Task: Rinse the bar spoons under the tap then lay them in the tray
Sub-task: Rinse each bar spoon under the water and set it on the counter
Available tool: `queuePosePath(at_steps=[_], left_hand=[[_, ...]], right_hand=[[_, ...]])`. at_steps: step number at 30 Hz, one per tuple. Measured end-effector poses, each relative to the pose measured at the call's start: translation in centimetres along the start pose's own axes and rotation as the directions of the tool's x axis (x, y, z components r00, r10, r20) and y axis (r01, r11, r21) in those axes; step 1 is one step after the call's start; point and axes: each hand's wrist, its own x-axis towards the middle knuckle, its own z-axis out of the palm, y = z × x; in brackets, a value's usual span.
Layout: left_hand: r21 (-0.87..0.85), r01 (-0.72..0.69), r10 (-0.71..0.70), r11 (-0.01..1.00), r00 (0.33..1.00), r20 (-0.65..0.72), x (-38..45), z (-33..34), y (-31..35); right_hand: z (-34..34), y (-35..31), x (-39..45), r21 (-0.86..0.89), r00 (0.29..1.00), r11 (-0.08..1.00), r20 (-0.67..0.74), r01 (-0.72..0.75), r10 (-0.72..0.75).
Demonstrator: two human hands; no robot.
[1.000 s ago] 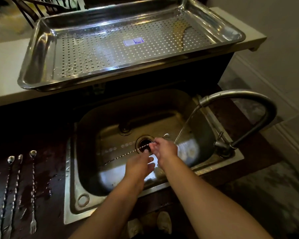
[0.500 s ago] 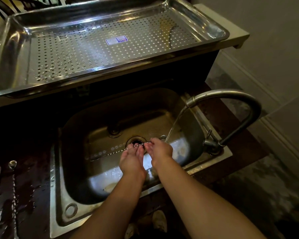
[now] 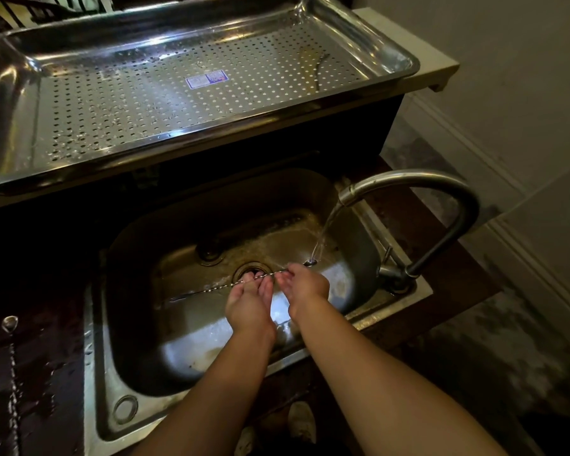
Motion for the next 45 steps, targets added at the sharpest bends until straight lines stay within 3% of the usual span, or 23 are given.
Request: queuePosePath(at_steps=[14,19,24,27,29,38,41,45], left_hand=[[0.020,-0.054,0.054,0.998,0.999,-0.007,0.2,-0.6,0.2],[0.033,-0.054,0.055,0.998,0.998,-0.010,0.3,-1.1,0.3],[0.011,-0.060,0.060,0.998,0.998,-0.015,0.4,-1.2,0.2],[0.004,-0.047,0.047,0.999,0.999,-0.015,0.2,-1.1,0.1],[0.006,-0.036,0.036,0.999,0.999,-0.010,0.0,-1.0,-0.2],[0.040,-0.016,0.014,0.999,0.999,0.036,0.2,-1.2,0.1],[0.057,0.039,-0.045,0.998,0.995,0.091,0.1,-1.0,0.2],[0.055,0.073,-0.076,0.996,0.995,0.059,-0.1,-0.4,0.2]], right_hand=[[-0.7,-0.9,1.1,-0.074,0.989,0.995,-0.128,0.066,-0.075],[-1.7,-2.3,1.9,-0.140,0.993,0.984,-0.034,0.109,-0.114],[-1.7,-1.9,1.9,-0.229,0.988,0.963,-0.023,0.141,-0.150],[-1.1,-0.9,1.4,-0.290,0.984,0.949,-0.092,0.120,-0.153],[-0.5,0.1,0.9,-0.258,0.986,0.962,-0.106,0.094,-0.125],[0.3,2.1,-0.9,-0.170,0.997,0.985,0.072,0.030,-0.018],[-0.3,1.6,-0.8,-0.162,0.997,0.986,0.062,0.047,-0.038],[-0.9,0.2,-0.6,-0.190,0.997,0.979,0.027,0.070,-0.066]])
